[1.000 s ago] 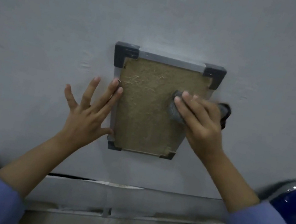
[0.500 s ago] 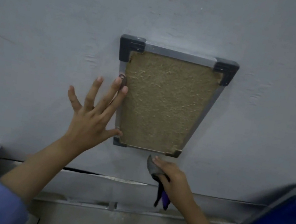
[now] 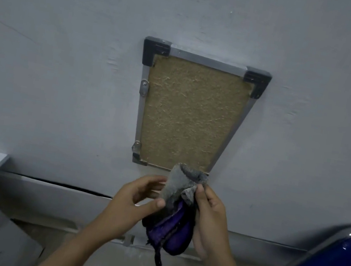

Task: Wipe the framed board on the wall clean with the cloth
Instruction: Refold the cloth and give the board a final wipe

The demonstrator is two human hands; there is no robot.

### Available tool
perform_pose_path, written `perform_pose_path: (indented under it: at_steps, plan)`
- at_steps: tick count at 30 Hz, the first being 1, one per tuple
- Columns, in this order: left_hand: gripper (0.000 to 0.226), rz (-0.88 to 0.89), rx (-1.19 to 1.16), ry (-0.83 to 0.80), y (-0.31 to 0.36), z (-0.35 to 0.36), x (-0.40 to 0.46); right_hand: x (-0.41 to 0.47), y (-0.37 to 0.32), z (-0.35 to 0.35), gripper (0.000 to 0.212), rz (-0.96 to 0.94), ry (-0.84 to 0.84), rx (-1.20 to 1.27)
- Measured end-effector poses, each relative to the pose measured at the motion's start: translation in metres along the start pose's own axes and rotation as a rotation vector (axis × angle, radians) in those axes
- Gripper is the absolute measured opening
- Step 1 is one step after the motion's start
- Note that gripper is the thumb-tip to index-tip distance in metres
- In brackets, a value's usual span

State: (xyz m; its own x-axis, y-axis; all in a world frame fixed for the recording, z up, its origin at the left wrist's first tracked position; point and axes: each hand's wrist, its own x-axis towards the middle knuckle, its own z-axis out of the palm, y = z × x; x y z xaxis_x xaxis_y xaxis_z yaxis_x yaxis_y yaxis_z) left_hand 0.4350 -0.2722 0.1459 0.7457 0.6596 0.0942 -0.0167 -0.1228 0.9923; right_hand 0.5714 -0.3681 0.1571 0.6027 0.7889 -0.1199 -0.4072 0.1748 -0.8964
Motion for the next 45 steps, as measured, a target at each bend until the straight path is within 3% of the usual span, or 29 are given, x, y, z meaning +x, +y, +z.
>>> perform_pose_path:
  at_steps: [4,6,11,17,25,29,32,34,37,39,42,45]
  plan:
    - [0.070,0.099,0.223,0.302,0.005,0.030,-0.016,-0.004,-0.012,-0.008,0.035,0.039,0.037,0.015]
    - [0.060,0.181,0.307,0.330,0.006,0.046,-0.018,-0.007,-0.015,-0.010,0.036,0.034,0.053,-0.012]
    - [0.025,0.084,0.159,0.502,0.006,0.066,-0.009,-0.011,-0.015,-0.024,0.036,0.083,0.012,-0.046]
    - [0.022,0.037,0.179,0.543,0.007,0.036,-0.007,-0.002,-0.027,-0.055,0.029,0.066,0.002,-0.203]
    - [0.026,0.064,0.427,0.177,0.024,0.000,-0.006,0.000,-0.036,-0.053,0.036,-0.018,-0.261,-0.365]
    - [0.058,0.011,0.336,-0.123,0.042,-0.004,-0.003,0.010,-0.037,-0.044,0.038,-0.049,-0.308,-0.427]
    - [0.037,0.045,0.391,-0.090,0.046,-0.001,0.003,0.017,-0.039,-0.041,0.035,-0.038,-0.306,-0.389]
    - [0.024,0.047,0.409,-0.024,0.046,-0.001,0.006,0.022,-0.038,-0.040,0.028,-0.083,-0.268,-0.497]
    - [0.019,0.019,0.499,0.019,0.044,0.001,0.008,0.023,-0.024,-0.036,0.004,-0.282,-0.016,-0.825]
    - [0.020,0.014,0.590,0.033,0.041,0.004,0.007,0.009,-0.005,-0.029,0.011,-0.370,0.090,-0.831]
    - [0.019,0.012,0.649,0.084,0.039,0.005,0.006,-0.013,0.028,-0.018,0.017,-0.268,-0.021,-0.795]
    - [0.019,0.000,0.532,0.110,0.042,-0.002,0.004,-0.025,0.048,-0.007,0.048,-0.147,-0.229,-0.728]
